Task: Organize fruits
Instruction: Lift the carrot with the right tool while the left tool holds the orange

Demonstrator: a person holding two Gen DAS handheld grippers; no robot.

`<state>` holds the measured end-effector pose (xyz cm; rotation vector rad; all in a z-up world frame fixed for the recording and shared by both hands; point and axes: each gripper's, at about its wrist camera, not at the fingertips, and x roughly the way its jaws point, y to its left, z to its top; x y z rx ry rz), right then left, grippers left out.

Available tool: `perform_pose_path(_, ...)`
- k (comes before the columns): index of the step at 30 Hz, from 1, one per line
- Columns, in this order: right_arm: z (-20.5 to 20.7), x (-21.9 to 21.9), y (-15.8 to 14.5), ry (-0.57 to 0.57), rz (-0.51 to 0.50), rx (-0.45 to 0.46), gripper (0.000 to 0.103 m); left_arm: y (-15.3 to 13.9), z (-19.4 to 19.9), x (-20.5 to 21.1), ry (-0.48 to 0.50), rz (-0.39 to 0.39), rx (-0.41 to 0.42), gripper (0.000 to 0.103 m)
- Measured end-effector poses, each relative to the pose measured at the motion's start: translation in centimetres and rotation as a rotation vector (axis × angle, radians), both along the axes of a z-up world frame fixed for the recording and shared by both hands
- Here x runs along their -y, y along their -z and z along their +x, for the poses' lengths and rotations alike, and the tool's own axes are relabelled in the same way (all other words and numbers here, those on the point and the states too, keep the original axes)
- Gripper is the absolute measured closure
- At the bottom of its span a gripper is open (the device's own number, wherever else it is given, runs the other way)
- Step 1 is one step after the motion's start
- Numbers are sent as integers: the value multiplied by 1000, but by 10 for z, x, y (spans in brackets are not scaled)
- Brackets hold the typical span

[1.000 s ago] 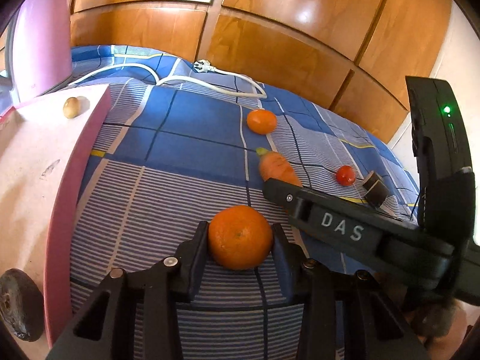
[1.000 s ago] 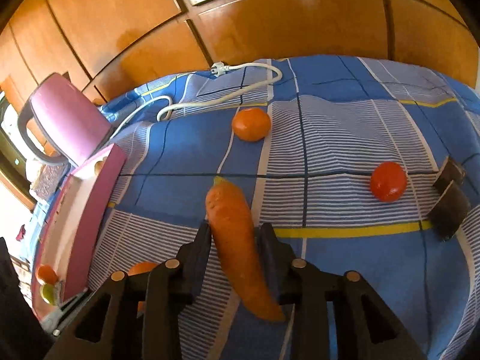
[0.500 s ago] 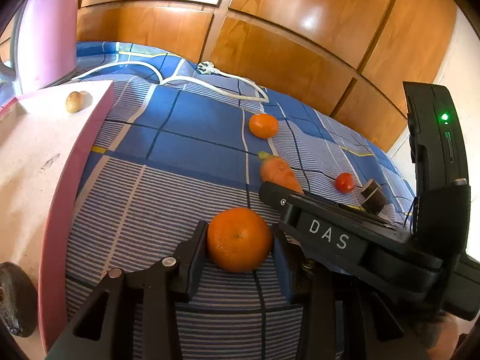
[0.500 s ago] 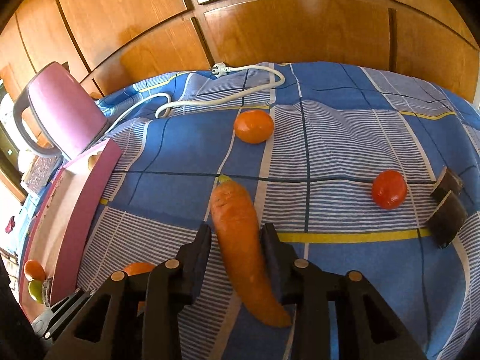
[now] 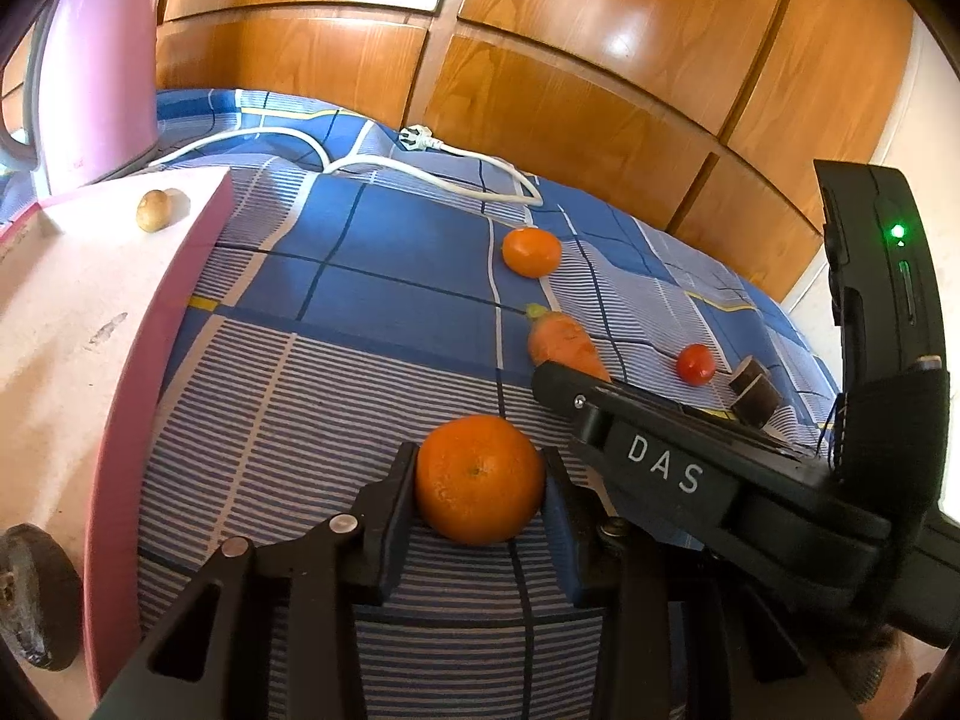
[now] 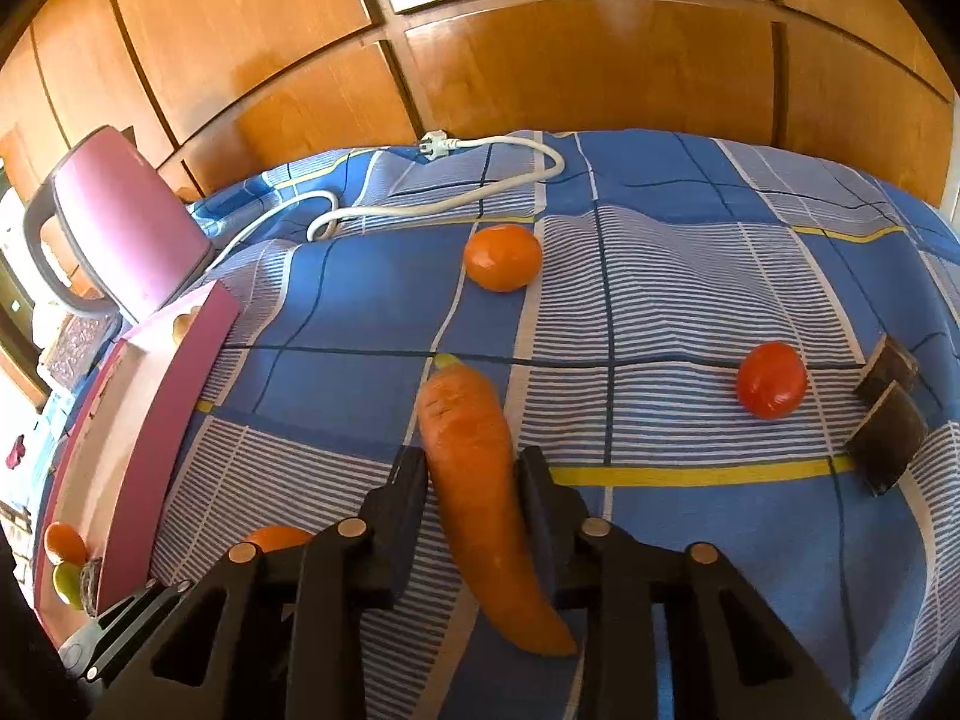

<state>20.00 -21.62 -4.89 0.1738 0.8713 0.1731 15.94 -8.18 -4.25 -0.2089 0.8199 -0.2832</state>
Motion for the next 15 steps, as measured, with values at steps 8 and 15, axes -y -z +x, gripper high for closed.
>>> perform_pose_path(8,-14,0,-2,16,-42,0,74,-4,-18,1,-15,76,37,65)
perform_pose_path(15,-37,-2,-5,36,-47,-26,74,-9,-38,0,-25,127,73,65)
